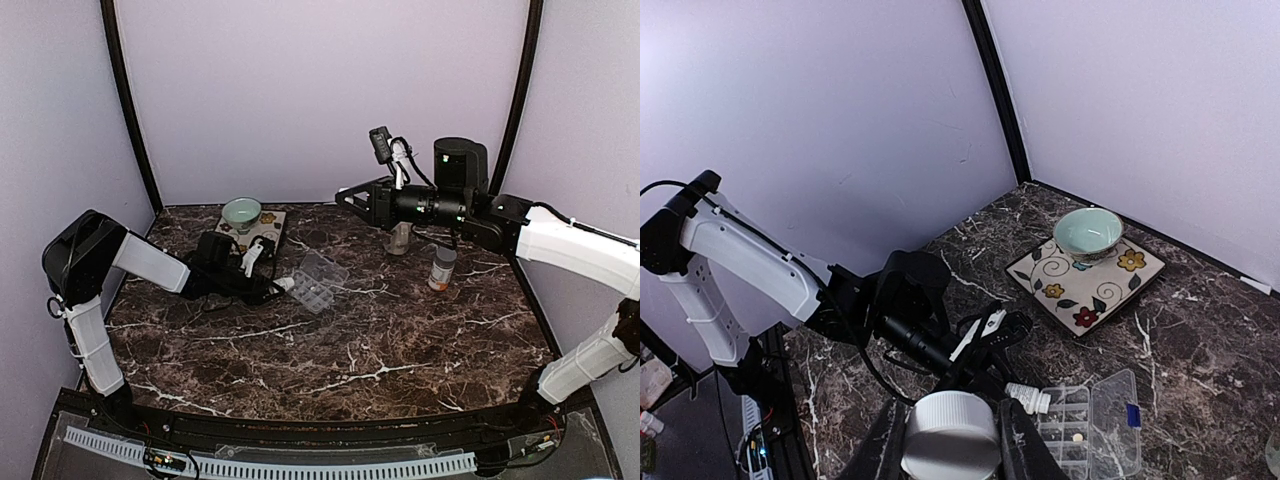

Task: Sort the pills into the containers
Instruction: Pour the pill into the compartment of the pill container.

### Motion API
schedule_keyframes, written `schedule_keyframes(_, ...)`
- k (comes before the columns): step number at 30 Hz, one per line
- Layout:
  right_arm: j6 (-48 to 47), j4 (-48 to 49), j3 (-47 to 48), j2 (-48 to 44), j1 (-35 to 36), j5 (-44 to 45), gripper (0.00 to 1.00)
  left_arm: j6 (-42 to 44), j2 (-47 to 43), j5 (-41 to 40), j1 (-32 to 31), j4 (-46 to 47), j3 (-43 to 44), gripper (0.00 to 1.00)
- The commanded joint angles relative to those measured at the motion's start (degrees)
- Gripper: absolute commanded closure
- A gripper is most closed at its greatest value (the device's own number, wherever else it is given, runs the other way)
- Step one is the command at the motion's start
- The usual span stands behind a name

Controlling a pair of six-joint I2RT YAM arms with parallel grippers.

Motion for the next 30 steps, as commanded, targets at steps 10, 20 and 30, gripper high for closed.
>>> schedule_keyframes(10,0.5,2.9,-0.6,-1.6,-0.3,-0.3,0.99,-1.1,-2.2,1.4,-0.6,3.6,-1.0,1.00)
schedule_keyframes(20,0.4,2.4,-0.8,-1.8,-0.2,-0.1,0.99,-5.6,-1.9,5.1,-0.2,12.5,-4.2,1.00)
schedule_keyframes(30,1.0,2.6,-0.8,-1.5,-0.2,-0.6,0.99,-13.0,-3.8,10.5,0.7,21.6,-6.7,1.00)
